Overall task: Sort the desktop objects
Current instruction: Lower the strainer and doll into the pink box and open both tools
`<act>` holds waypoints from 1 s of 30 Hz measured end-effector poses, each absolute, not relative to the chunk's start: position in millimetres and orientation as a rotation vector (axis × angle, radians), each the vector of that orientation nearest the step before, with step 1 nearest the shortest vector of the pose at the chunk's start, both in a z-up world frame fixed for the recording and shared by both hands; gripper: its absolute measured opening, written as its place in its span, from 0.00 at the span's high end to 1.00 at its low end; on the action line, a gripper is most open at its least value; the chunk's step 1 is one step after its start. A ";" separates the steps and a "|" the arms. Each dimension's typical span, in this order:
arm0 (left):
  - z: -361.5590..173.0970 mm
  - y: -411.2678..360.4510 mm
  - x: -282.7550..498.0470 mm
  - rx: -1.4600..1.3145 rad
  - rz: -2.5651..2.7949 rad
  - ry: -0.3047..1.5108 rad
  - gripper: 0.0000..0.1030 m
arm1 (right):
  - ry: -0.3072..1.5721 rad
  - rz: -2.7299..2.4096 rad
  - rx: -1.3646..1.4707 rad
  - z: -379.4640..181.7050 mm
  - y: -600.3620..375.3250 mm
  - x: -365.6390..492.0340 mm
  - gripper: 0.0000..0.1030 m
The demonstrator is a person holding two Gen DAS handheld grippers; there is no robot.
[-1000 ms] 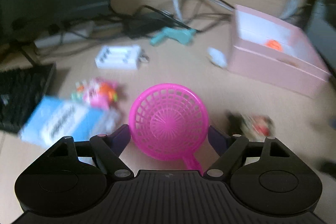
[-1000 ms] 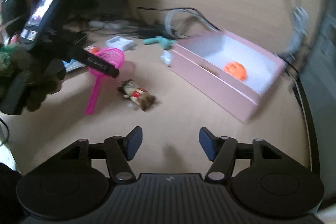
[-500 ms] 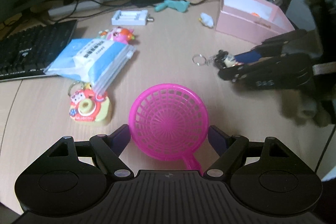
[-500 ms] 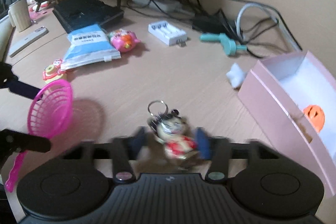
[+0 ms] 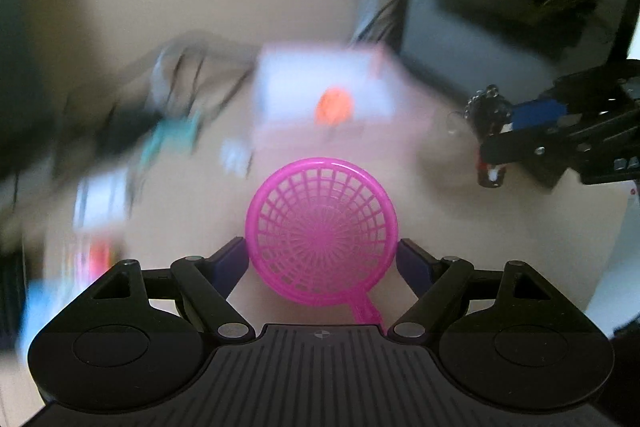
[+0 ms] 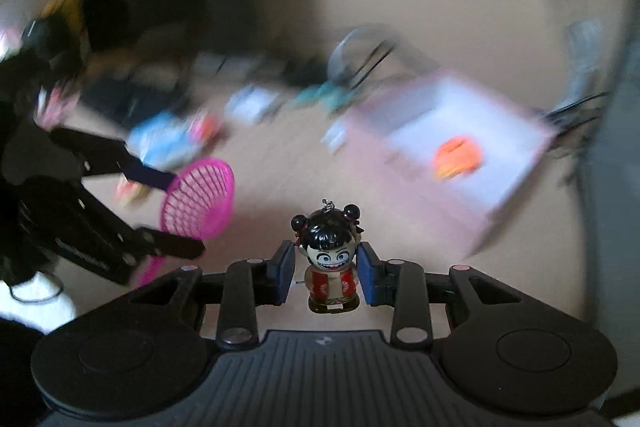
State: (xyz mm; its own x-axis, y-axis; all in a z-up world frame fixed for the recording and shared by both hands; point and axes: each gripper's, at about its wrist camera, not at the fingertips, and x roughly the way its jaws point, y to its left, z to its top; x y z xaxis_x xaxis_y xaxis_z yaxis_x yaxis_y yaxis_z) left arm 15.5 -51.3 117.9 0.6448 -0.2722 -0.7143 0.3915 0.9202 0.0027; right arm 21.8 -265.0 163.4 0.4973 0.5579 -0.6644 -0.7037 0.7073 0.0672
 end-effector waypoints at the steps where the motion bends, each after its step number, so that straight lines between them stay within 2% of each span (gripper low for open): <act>1: 127.1 -58.8 27.0 0.188 -0.397 0.747 0.17 | 0.685 0.744 -0.200 174.3 -273.2 23.1 0.68; 4: 149.8 -79.4 69.0 0.226 -0.429 0.669 0.17 | 0.598 0.668 -0.147 198.2 -292.7 25.3 0.68; 10: 170.9 -100.6 166.2 0.099 -0.483 0.686 0.16 | 0.539 0.565 -0.081 210.4 -308.9 31.3 0.68; 12: 168.8 -112.6 196.9 0.081 -0.491 0.692 0.06 | 0.541 0.545 -0.072 208.6 -309.6 35.1 0.68; 15: 162.7 -119.3 220.8 0.067 -0.438 0.706 0.04 | 0.562 0.513 -0.072 203.8 -310.8 45.0 0.68; 20: 149.7 -92.1 211.2 0.020 -0.401 0.727 0.02 | 0.595 0.503 -0.060 192.8 -310.0 63.2 0.68; 30: 111.5 -24.0 97.5 0.027 -0.203 0.804 0.01 | 0.580 0.585 0.013 186.3 -262.2 148.4 0.68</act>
State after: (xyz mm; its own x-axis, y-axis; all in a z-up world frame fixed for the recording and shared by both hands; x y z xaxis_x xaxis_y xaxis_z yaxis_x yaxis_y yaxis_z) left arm 97.5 -24.0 111.5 0.6754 -0.1702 -0.7176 0.1904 0.9803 -0.0533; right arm 148.4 -262.1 186.3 0.6795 0.5247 -0.5127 -0.5178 0.8381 0.1716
